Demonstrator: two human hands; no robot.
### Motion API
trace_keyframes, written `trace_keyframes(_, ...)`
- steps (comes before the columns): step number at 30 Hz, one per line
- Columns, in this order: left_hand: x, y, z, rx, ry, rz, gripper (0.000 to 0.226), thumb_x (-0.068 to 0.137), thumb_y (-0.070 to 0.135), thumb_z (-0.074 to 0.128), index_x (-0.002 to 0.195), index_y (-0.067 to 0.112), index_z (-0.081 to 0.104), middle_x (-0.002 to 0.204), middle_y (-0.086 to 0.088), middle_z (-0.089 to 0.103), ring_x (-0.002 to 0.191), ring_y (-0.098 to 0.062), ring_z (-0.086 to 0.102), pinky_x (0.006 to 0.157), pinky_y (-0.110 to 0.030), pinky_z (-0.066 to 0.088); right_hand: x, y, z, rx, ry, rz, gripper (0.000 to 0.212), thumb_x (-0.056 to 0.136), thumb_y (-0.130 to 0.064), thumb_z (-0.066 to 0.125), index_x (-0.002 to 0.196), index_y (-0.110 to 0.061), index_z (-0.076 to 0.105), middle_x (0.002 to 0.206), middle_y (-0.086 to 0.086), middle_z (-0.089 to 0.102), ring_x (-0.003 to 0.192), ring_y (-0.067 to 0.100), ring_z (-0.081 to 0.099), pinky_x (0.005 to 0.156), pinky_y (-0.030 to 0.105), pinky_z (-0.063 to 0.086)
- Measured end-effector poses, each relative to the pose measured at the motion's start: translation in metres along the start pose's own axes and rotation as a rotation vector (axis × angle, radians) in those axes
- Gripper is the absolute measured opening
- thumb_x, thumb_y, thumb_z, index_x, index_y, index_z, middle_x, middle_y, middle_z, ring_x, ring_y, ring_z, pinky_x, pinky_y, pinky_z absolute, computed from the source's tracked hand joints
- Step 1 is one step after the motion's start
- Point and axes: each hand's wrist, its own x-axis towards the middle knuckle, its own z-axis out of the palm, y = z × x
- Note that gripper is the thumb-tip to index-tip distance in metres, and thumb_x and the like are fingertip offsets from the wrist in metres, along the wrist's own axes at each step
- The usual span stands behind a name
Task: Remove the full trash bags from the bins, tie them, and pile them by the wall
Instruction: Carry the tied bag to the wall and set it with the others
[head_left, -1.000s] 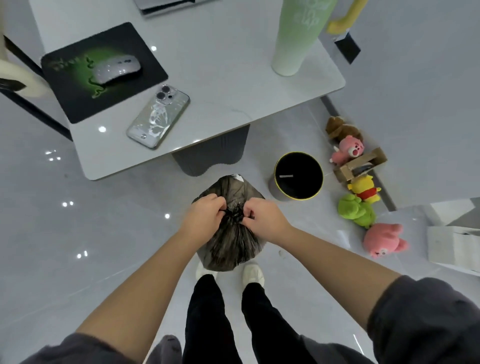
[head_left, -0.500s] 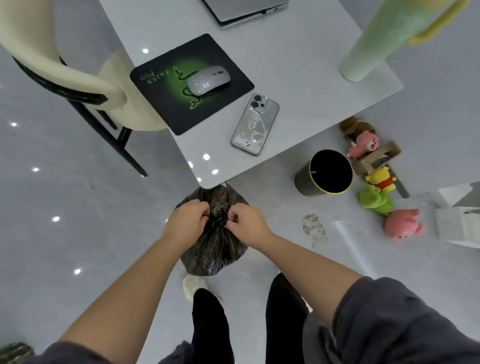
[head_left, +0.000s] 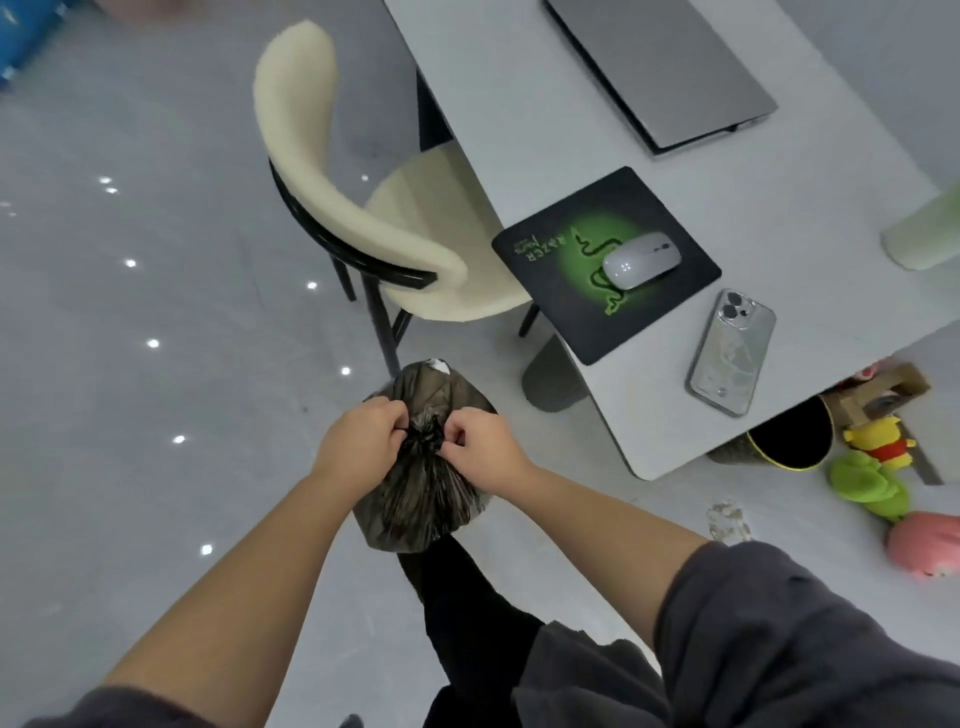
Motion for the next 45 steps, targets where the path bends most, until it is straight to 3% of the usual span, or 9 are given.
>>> trace_keyframes(5, 0.043, -0.083, -0.065, -0.025, -0.004, -0.085, 0.003, 0.087, 0.013, 0.059, 0.086, 0.014, 0.061, 0.082, 0.004, 0.051, 0.076, -0.020, 0.052, 0.066, -0.034, 0.044, 0.094, -0.081, 0.016, -0.009, -0.120, -0.042, 0.037, 0.078, -0.016, 0.067, 0.058, -0.030, 0.039, 0.075, -0.006, 0.051, 0.075, 0.017, 0.052, 0.071, 0.031, 0.045)
trace_keyframes(14, 0.116, -0.226, -0.203, -0.037, 0.064, -0.141, 0.004, 0.086, 0.011, 0.059, 0.088, 0.012, 0.062, 0.086, 0.000, 0.058, 0.078, -0.023, 0.056, 0.067, -0.035, 0.047, 0.246, -0.241, 0.037, -0.011, -0.172, -0.130, 0.034, 0.078, -0.016, 0.067, 0.058, -0.028, 0.041, 0.068, -0.011, 0.049, 0.072, 0.016, 0.052, 0.070, 0.036, 0.047)
trace_keyframes(24, 0.255, -0.347, -0.334, -0.031, 0.075, -0.003, 0.004, 0.087, 0.012, 0.058, 0.088, 0.012, 0.062, 0.085, 0.001, 0.055, 0.076, -0.019, 0.050, 0.067, -0.033, 0.044, 0.412, -0.358, 0.043, 0.003, -0.012, -0.111, 0.019, 0.079, -0.011, 0.063, 0.068, -0.019, 0.049, 0.072, -0.006, 0.052, 0.072, 0.015, 0.051, 0.063, 0.025, 0.033)
trace_keyframes(32, 0.412, -0.396, -0.413, -0.001, 0.057, 0.105, 0.006, 0.088, 0.012, 0.057, 0.091, 0.012, 0.062, 0.088, -0.001, 0.058, 0.079, -0.021, 0.054, 0.068, -0.034, 0.045, 0.564, -0.407, 0.005, 0.073, 0.071, -0.018, 0.011, 0.078, -0.006, 0.061, 0.084, -0.014, 0.056, 0.068, -0.006, 0.056, 0.068, 0.015, 0.052, 0.064, 0.027, 0.039)
trace_keyframes(36, 0.504, -0.418, -0.447, 0.015, 0.043, 0.118, 0.004, 0.087, 0.012, 0.058, 0.089, 0.012, 0.062, 0.086, 0.001, 0.055, 0.078, -0.020, 0.052, 0.066, -0.031, 0.041, 0.658, -0.420, -0.023, 0.018, 0.072, -0.027, 0.016, 0.079, -0.008, 0.059, 0.069, -0.019, 0.052, 0.074, -0.001, 0.054, 0.072, 0.017, 0.049, 0.065, 0.024, 0.030)
trace_keyframes(41, 0.609, -0.434, -0.501, 0.029, 0.018, 0.132, 0.002, 0.086, 0.012, 0.059, 0.085, 0.013, 0.061, 0.081, 0.005, 0.049, 0.077, -0.021, 0.053, 0.064, -0.031, 0.041, 0.763, -0.445, -0.073, -0.002, 0.059, -0.022, 0.022, 0.080, -0.009, 0.062, 0.068, -0.023, 0.050, 0.079, -0.001, 0.048, 0.075, 0.018, 0.048, 0.069, 0.025, 0.032)
trace_keyframes(45, 0.694, -0.439, -0.547, 0.019, 0.053, 0.151, 0.004, 0.086, 0.011, 0.059, 0.088, 0.012, 0.062, 0.086, -0.002, 0.058, 0.078, -0.023, 0.055, 0.067, -0.037, 0.048, 0.844, -0.468, -0.121, -0.015, 0.117, -0.055, 0.006, 0.081, -0.010, 0.063, 0.076, -0.014, 0.063, 0.087, 0.002, 0.048, 0.090, 0.024, 0.051, 0.076, 0.030, 0.040)
